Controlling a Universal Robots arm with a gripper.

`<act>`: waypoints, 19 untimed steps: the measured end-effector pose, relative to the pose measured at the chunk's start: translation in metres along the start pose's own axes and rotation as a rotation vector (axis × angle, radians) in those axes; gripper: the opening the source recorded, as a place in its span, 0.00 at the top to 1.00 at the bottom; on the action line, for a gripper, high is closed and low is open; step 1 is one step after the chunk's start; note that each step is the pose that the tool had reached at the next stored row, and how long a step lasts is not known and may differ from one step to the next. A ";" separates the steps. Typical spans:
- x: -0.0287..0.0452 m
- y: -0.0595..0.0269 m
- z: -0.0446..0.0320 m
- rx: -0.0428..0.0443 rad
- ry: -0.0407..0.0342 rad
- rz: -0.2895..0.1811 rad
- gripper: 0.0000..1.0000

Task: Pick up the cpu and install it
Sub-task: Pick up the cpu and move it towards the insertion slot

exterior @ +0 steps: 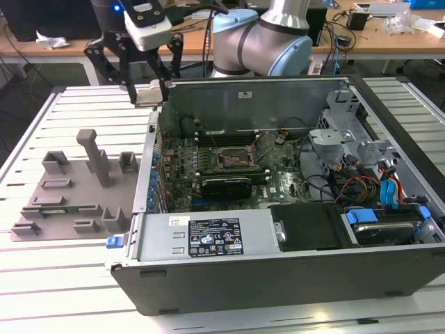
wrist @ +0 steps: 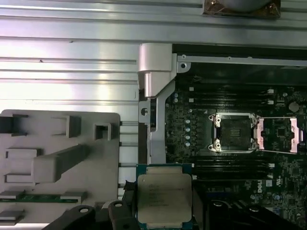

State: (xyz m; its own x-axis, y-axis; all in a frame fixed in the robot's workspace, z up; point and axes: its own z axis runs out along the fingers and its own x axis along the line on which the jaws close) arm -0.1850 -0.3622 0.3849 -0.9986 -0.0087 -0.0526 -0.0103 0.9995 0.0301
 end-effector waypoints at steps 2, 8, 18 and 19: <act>-0.0087 -0.0001 0.0005 0.0000 0.0000 0.000 0.45; -0.0431 -0.0005 0.0022 0.0001 0.0000 0.000 0.45; -0.0710 -0.0007 0.0037 0.0000 0.0000 0.000 0.45; -0.0718 -0.0007 0.0038 -0.0001 -0.0001 0.000 0.45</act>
State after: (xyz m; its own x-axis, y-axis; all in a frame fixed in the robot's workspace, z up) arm -0.1130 -0.3622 0.3848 -0.9986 -0.0090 -0.0527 -0.0106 0.9995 0.0301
